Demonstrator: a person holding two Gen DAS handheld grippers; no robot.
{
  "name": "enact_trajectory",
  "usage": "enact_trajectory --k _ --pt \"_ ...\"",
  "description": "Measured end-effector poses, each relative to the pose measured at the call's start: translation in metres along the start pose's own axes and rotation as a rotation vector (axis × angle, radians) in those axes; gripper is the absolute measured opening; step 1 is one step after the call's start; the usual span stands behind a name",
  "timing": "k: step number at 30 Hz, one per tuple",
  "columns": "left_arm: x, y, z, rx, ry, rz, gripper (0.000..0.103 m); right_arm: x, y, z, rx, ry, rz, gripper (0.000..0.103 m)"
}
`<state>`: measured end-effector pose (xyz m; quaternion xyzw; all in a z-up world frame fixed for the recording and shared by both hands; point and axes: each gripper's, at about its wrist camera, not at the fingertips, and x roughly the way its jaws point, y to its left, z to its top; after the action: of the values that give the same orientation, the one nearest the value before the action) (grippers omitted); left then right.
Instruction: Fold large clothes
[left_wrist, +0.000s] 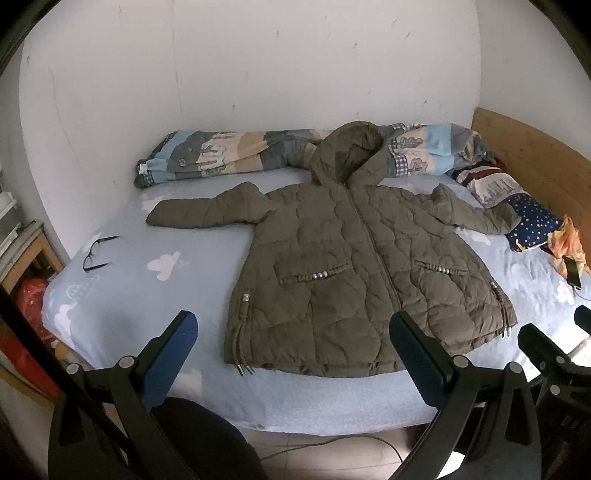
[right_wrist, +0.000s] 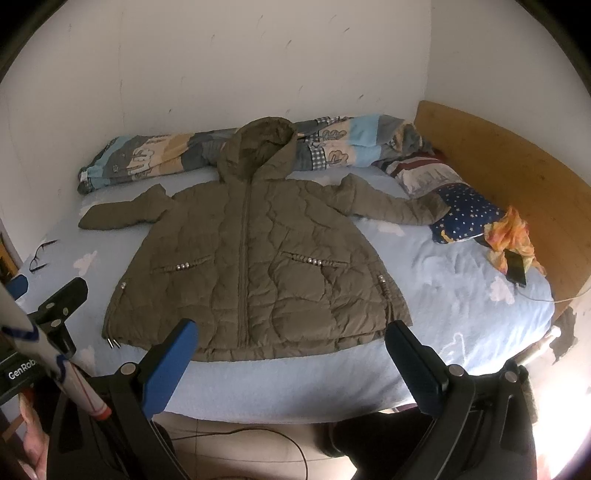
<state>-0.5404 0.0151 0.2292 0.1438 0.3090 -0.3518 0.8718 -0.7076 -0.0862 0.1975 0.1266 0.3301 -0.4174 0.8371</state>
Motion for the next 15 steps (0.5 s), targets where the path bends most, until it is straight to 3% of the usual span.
enact_trajectory --k 12,15 --pt "0.007 -0.006 -0.008 0.004 0.01 -0.001 0.103 0.01 0.001 0.011 -0.014 0.014 -0.009 0.103" --pt "0.007 -0.004 -0.011 0.003 0.009 -0.003 0.103 0.012 0.001 0.011 -0.023 0.055 -0.018 0.103"
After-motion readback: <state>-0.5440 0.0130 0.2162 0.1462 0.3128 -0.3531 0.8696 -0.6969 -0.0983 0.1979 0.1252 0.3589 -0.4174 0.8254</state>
